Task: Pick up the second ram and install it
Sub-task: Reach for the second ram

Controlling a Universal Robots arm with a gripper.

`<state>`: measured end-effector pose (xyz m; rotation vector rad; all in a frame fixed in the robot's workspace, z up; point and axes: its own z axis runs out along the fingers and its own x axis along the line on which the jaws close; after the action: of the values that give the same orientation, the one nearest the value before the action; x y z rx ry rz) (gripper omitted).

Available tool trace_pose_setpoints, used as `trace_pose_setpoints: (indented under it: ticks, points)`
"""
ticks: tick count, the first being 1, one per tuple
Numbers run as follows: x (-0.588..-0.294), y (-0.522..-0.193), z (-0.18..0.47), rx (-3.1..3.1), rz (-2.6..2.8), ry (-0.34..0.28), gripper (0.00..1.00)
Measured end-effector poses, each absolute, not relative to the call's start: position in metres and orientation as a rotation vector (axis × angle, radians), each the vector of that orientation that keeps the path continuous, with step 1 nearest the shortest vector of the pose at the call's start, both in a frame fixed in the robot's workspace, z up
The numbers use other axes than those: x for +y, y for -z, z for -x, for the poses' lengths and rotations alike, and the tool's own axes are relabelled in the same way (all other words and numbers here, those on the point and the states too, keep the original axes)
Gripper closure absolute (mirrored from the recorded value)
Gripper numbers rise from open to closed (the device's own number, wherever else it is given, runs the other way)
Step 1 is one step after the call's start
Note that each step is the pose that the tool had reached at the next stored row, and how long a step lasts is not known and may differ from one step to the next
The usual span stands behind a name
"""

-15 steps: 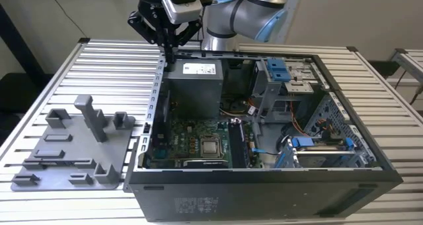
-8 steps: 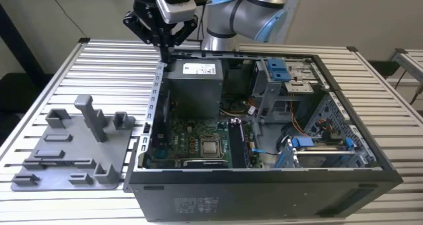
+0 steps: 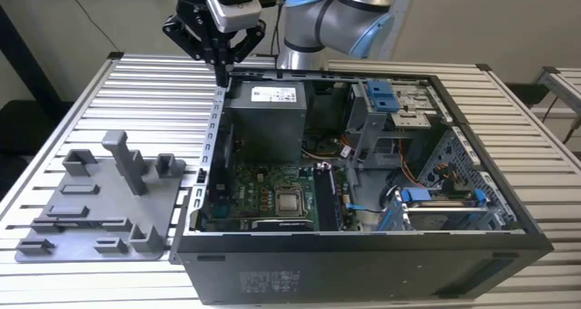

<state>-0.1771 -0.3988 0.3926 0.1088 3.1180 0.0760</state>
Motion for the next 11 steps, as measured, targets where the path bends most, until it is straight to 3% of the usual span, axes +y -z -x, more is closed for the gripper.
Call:
trace_pose_setpoints:
  ticks: [11]
  points:
    - [-0.3988, -0.3926, 0.1871, 3.118, -0.109, -0.076, 0.89]
